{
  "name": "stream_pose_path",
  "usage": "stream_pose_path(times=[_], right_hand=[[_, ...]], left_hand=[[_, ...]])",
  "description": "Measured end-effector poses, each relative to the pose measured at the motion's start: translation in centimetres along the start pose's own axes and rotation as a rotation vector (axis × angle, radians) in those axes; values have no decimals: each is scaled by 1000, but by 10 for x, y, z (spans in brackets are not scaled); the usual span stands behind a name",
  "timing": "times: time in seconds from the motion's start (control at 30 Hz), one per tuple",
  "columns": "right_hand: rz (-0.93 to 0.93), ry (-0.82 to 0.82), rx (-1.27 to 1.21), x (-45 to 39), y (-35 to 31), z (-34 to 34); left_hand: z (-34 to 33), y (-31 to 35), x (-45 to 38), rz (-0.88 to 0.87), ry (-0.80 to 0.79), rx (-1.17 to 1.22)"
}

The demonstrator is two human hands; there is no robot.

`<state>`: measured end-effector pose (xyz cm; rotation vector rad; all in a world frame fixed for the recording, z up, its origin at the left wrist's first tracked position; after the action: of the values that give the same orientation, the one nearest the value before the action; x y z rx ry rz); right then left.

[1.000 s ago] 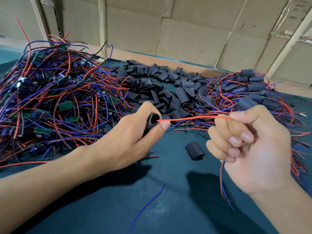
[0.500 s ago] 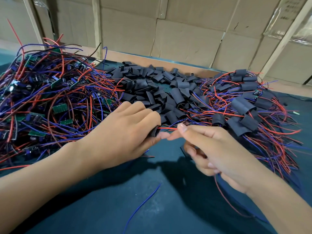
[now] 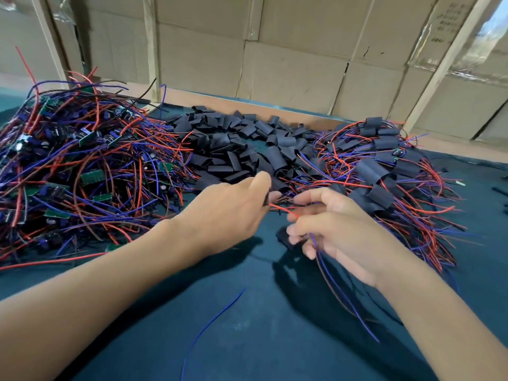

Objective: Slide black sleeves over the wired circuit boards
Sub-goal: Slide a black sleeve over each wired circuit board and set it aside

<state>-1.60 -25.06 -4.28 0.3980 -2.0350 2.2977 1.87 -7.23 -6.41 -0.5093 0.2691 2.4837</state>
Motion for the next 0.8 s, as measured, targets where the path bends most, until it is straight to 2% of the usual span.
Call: stream_pose_path(times=[0.1,0.17,0.23,0.37,0.6,0.8], right_hand=[[-33,33,70,1,1,3],[24,105,77,0,3,4],[129,119,27,-2,4,5],[279,14,-38,-3,4,2],[372,-11,-132,-1,6,-9],[371,97,-72,3,6,-9]], left_hand=[[1,-7,6,15,142,27],[2,-9,4,33,195,21],[1,-8,3,25,207,33],[0,-7,4,-72,223,41],[1,-8,4,-120,246,112],[3,-4,4,-116,248,120]])
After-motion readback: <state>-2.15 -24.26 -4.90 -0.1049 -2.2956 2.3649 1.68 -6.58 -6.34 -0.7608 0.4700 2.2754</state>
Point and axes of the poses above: each hand's wrist, its own x-axis away from the middle knuckle, its own z-axis out of the back of the hand, y = z × x, the point moved 1 cm from there along -x, towards the middle knuckle, and after that the axes turned 3 degrees about -y, right-handed, at the moved point
